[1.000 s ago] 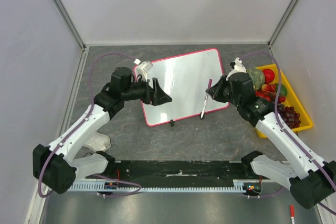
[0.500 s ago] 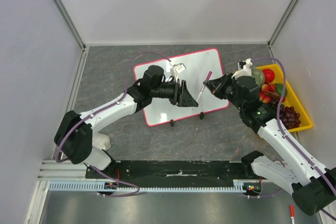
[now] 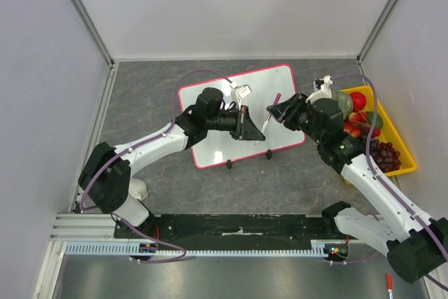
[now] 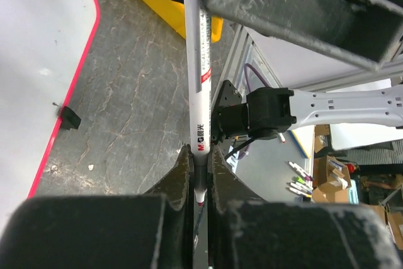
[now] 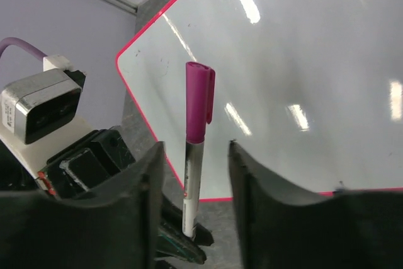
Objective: Write a sentence on the whiteboard
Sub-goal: Pick up the whiteboard marker at the center of the board.
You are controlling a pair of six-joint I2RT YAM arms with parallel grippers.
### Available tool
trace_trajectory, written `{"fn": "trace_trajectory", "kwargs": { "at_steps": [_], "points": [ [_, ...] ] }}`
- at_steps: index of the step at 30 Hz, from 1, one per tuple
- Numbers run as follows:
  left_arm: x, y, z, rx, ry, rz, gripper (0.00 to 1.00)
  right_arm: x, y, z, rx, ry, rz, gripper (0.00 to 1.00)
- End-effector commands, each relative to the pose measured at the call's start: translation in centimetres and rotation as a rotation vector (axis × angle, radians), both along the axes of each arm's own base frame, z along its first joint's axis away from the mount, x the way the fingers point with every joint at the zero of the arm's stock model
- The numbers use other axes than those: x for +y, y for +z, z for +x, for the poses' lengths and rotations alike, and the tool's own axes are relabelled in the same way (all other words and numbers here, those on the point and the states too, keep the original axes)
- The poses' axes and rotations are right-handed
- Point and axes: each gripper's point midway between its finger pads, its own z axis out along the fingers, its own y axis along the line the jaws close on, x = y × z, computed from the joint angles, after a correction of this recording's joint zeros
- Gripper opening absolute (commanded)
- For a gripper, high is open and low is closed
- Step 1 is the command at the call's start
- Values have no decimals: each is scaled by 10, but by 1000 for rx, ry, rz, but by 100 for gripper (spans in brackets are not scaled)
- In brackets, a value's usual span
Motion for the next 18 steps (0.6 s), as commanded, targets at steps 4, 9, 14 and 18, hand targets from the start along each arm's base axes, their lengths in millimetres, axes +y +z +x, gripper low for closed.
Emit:
{"fn": "trace_trajectory", "kwargs": {
  "at_steps": [4, 9, 14, 18],
  "points": [
    [34, 22, 32, -106, 135, 29, 2, 11, 21, 4, -79, 131, -62, 83],
    [92, 26, 52, -120, 259, 94, 2, 10, 32, 9, -137, 197, -107, 98],
    [154, 35, 61, -138, 367, 115, 2, 18, 47, 9, -200, 285, -137, 98],
    [182, 41, 55, -206, 413, 186, 2, 26, 53, 7, -235, 356, -144, 98]
  ]
}}
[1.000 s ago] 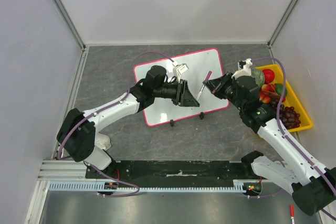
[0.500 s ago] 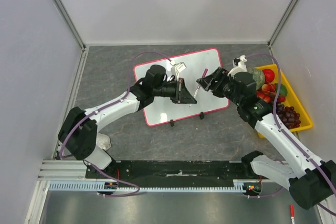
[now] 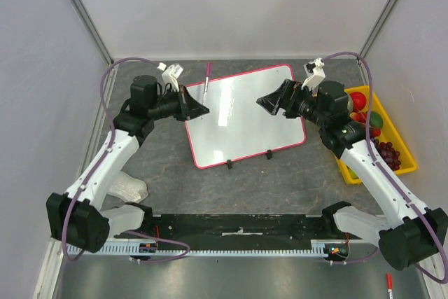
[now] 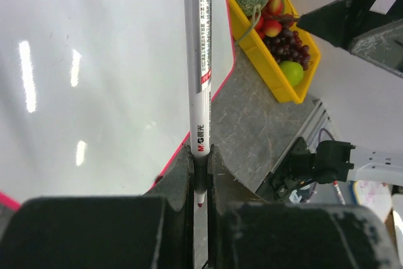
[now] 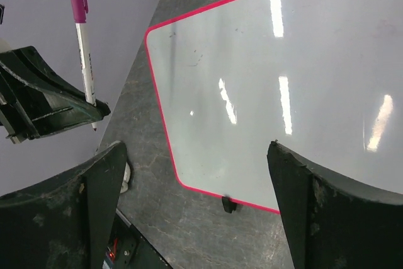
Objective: Write a sentence on the whiteboard
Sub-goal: Pick up the whiteboard marker at the center of the board.
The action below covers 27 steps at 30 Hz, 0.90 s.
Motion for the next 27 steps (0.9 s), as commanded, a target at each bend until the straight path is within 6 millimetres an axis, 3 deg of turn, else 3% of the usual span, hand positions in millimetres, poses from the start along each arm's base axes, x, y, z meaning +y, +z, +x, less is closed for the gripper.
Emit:
{"fn": "trace_trajectory", "kwargs": {
  "at_steps": [1, 8, 14, 20, 27],
  "points": [
    [22, -1, -23, -58, -22, 110, 2, 15, 30, -5, -117, 138, -6, 98],
    [17, 6, -55, -85, -212, 117, 2, 38, 38, -15, -152, 308, 51, 98],
    [-5, 39, -97, -135, -491, -72, 2, 64, 63, -38, -224, 528, 224, 98],
    [-10, 50, -113, -120, -629, -172, 2, 92, 66, -62, -243, 681, 237, 96],
    [-17, 52, -120, -107, -684, -194, 2, 116, 59, -82, -240, 804, 204, 81]
  ]
}}
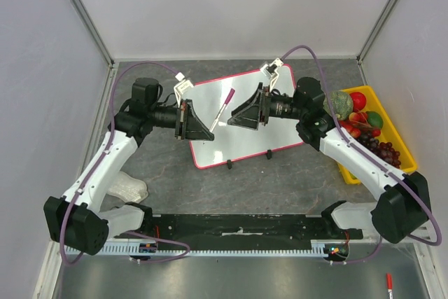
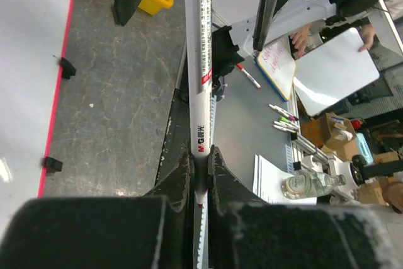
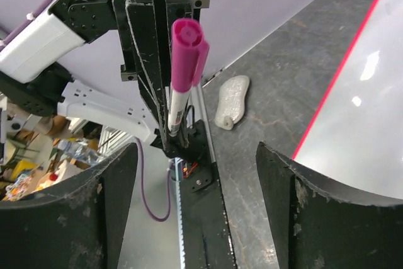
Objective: Write a sentence on the whiteboard
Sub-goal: Pick up the whiteboard marker at the center of the board.
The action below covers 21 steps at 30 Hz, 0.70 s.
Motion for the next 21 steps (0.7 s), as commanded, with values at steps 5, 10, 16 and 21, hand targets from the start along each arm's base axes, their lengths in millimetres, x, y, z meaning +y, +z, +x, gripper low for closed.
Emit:
{"fn": "trace_trajectory", "kwargs": {
  "at_steps": [5, 10, 16, 21],
  "points": [
    [-8, 20, -20, -38, -152, -82, 2, 22, 20, -26, -115, 167, 18, 75],
    [-10, 17, -23, -27, -169, -80, 2, 27, 21, -27, -121, 181, 11, 67],
    [-12, 14, -28, -22, -188, -78, 2, 32, 21, -26, -120, 192, 12, 62],
    [-12, 13, -33, -25, -203, -80, 2, 35, 18, -29, -111, 207, 9, 58]
  ]
}}
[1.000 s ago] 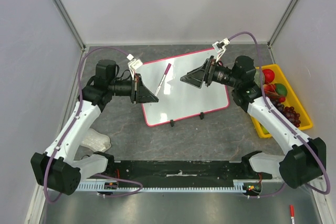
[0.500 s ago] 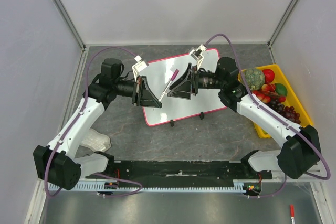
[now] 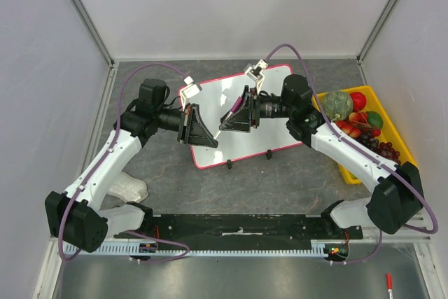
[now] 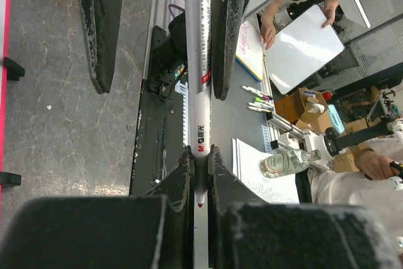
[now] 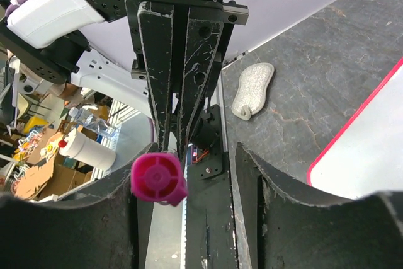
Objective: Write a sentence on the whiteboard
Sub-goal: Pick up the whiteboard marker at the center of the board.
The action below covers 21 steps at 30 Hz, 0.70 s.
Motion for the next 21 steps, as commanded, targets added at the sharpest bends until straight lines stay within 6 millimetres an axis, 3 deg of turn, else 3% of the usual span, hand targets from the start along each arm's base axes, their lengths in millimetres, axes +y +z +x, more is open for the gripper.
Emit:
{"fn": "trace_trajectory", "kwargs": {
  "at_steps": [1, 15, 17, 19, 21],
  "points": [
    [0, 8, -6, -59, -48, -38, 2, 4, 18, -5, -58, 37, 30, 57],
    [1, 3, -10, -54, -52, -31, 2, 3, 25, -17, -44, 90, 78, 34],
    [1, 2, -10, -53, -52, -30, 2, 3, 24, -18, -36, 99, 78, 22],
    [1, 0, -10, -50, -51, -28, 2, 3, 22, -18, -35, 105, 76, 0],
    [1, -1, -10, -47, -53, -27, 2, 4, 21, -19, -30, 105, 72, 0]
  ]
}}
